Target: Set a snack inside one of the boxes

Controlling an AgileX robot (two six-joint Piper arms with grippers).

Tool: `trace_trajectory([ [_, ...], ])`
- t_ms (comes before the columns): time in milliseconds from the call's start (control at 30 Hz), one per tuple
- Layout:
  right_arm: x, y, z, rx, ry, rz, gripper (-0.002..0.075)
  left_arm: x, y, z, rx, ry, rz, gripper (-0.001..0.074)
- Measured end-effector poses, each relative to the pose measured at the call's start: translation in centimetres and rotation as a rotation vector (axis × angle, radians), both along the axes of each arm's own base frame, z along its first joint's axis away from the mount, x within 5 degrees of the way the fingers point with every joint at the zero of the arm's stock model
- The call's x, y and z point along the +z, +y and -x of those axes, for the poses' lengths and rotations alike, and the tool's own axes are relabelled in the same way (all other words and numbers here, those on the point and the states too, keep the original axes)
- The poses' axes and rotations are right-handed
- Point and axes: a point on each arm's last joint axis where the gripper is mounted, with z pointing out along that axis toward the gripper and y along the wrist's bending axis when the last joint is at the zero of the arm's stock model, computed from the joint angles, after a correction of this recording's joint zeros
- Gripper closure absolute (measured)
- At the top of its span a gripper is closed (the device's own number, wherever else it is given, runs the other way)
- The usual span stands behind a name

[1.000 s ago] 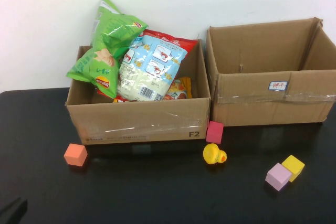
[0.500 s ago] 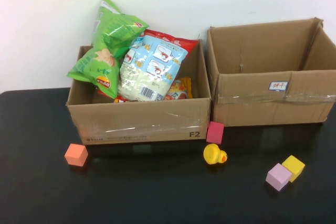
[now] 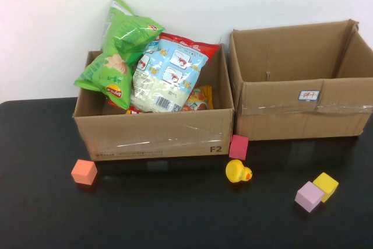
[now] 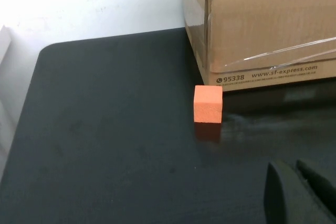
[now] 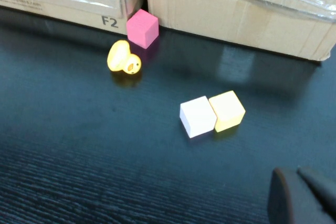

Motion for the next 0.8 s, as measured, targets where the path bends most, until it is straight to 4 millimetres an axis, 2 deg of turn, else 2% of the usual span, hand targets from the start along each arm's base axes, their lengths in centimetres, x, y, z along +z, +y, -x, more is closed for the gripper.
trace_trajectory([
  [800, -0.01, 0.0, 0.01, 0.0, 0.002, 0.001, 0.0727, 0.0, 0.0, 0.0, 0.003, 0.001, 0.008, 0.0736],
])
